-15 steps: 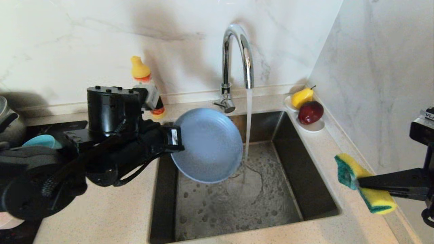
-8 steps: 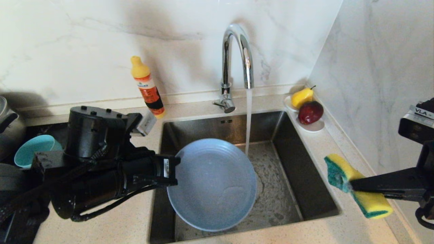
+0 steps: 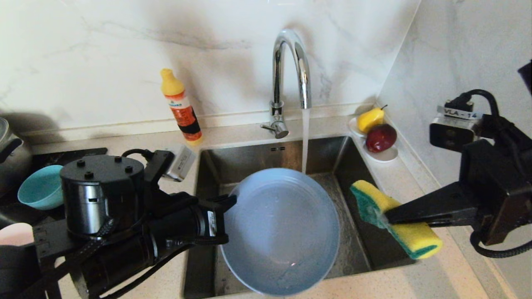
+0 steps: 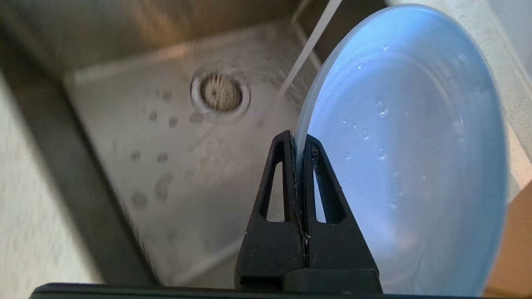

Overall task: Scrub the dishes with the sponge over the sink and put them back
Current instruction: Wipe the plate

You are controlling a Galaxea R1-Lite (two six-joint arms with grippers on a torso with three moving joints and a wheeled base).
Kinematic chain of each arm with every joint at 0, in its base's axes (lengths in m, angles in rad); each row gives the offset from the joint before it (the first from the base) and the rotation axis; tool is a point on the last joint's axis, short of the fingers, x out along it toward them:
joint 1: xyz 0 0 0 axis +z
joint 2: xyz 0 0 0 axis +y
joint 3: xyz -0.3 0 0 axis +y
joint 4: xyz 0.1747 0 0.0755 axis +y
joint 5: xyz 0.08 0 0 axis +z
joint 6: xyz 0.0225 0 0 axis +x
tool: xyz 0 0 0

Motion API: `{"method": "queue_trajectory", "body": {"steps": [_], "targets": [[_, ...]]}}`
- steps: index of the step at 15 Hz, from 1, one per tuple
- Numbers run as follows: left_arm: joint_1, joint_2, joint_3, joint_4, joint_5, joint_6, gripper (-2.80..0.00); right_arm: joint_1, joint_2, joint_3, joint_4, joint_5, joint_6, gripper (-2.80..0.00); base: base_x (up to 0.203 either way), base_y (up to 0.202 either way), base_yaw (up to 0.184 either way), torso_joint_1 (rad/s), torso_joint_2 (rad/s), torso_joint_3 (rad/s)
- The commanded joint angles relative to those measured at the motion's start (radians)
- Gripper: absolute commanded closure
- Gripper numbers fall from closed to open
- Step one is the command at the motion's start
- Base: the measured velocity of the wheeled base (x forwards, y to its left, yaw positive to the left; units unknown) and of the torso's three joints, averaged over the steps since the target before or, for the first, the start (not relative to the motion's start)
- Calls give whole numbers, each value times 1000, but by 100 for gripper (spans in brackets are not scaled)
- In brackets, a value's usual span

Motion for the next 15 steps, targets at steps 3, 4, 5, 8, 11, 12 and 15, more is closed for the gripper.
{"method": "queue_trajectory", "body": {"steps": [3, 4, 5, 8, 11, 12, 15], "targets": [[-4, 74, 112, -322, -1, 128, 0, 111, 204, -157, 74, -91, -1, 0, 0, 0, 0, 0, 0, 0], [-4, 80, 128, -356, -2, 139, 0, 133, 234, -192, 88, -111, -2, 0, 0, 0, 0, 0, 0, 0], [-4, 79, 137, -360, -2, 142, 0, 151, 261, -221, 100, -120, -1, 0, 0, 0, 0, 0, 0, 0], [-4, 74, 138, -372, -1, 162, 0, 173, 348, -330, 166, -144, 0, 0, 0, 0, 0, 0, 0, 0], [-3, 93, 136, -416, 6, 188, 0, 197, 412, -414, 202, -166, 3, 0, 0, 0, 0, 0, 0, 0], [-3, 94, 135, -426, 8, 196, 0, 203, 426, -429, 208, -175, 3, 0, 0, 0, 0, 0, 0, 0], [-3, 97, 129, -436, 12, 205, 0, 233, 493, -519, 268, -197, 5, 0, 0, 0, 0, 0, 0, 0]]}}
